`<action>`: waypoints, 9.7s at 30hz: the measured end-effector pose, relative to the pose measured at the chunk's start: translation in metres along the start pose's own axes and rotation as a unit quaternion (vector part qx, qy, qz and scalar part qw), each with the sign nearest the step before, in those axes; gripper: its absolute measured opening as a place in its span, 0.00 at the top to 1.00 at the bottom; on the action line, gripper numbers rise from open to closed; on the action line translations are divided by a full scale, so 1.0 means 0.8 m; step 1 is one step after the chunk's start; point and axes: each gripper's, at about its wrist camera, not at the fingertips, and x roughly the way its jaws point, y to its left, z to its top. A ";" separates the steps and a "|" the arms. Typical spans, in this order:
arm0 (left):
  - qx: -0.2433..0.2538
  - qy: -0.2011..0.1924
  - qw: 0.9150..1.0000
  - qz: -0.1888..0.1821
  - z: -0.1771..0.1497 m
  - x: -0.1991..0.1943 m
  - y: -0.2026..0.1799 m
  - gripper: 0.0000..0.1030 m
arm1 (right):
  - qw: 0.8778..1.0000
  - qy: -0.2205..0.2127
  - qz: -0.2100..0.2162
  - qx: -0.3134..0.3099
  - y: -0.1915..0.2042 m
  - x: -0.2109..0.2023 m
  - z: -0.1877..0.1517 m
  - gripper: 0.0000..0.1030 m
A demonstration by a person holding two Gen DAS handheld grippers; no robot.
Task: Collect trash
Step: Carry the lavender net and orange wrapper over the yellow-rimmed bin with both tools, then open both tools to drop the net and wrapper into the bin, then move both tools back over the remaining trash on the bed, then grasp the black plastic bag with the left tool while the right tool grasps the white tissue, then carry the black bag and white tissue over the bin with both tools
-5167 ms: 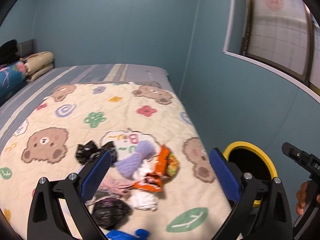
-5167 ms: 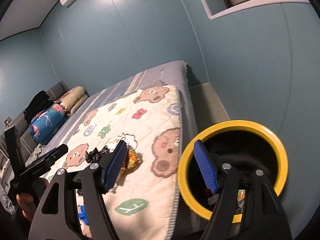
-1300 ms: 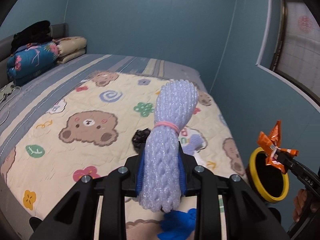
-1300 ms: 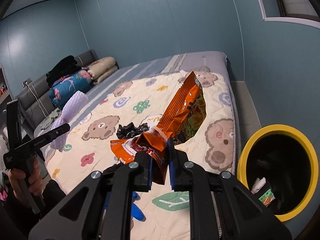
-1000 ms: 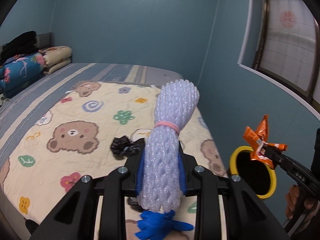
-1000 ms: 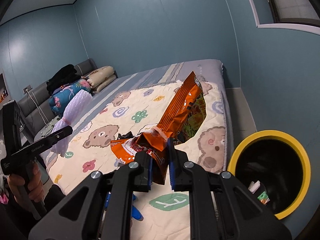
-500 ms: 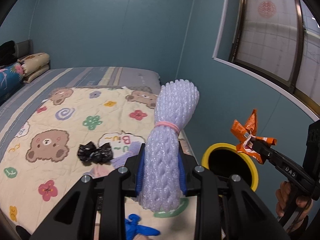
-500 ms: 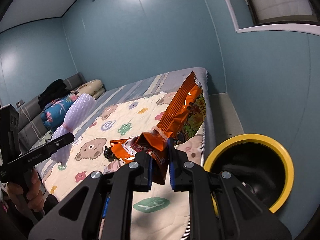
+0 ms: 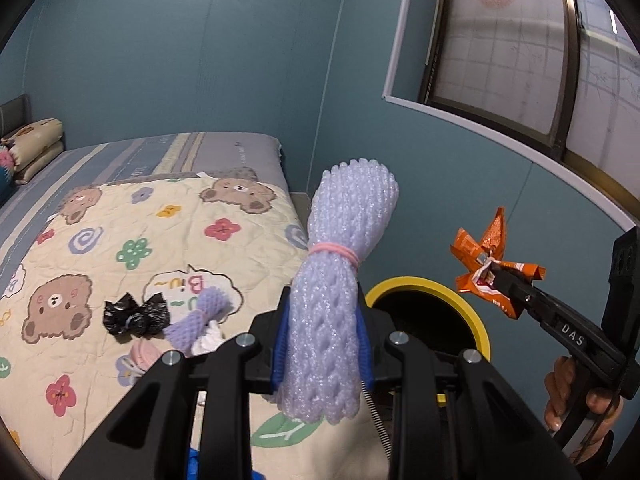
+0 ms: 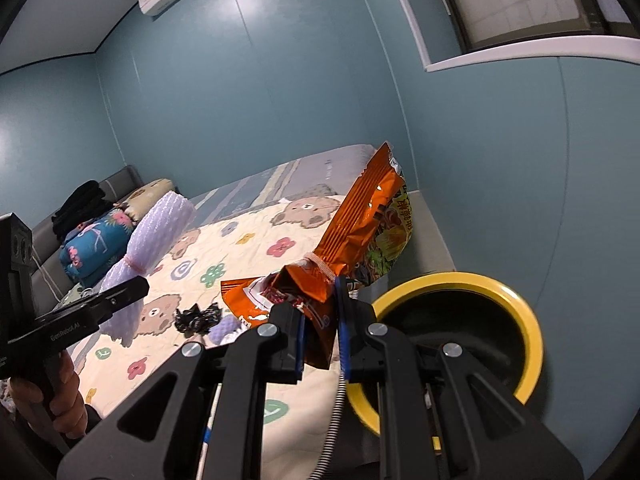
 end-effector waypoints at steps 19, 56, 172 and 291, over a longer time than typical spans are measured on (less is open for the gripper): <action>0.025 0.063 0.997 -0.035 -0.011 0.100 -0.065 0.75 | 0.997 0.006 -0.059 0.039 -0.080 0.028 -0.003 0.88; -0.013 0.138 0.987 -0.087 -0.033 0.217 -0.086 0.46 | 0.990 0.037 -0.101 0.089 -0.151 0.079 -0.021 0.69; -0.074 0.154 0.980 0.107 -0.179 0.106 0.255 0.84 | 0.949 0.300 0.034 -0.089 0.211 0.400 -0.176 0.81; 0.063 0.109 0.990 -0.065 -0.041 0.223 -0.127 0.88 | 0.981 0.078 -0.107 0.142 -0.208 0.097 -0.039 0.81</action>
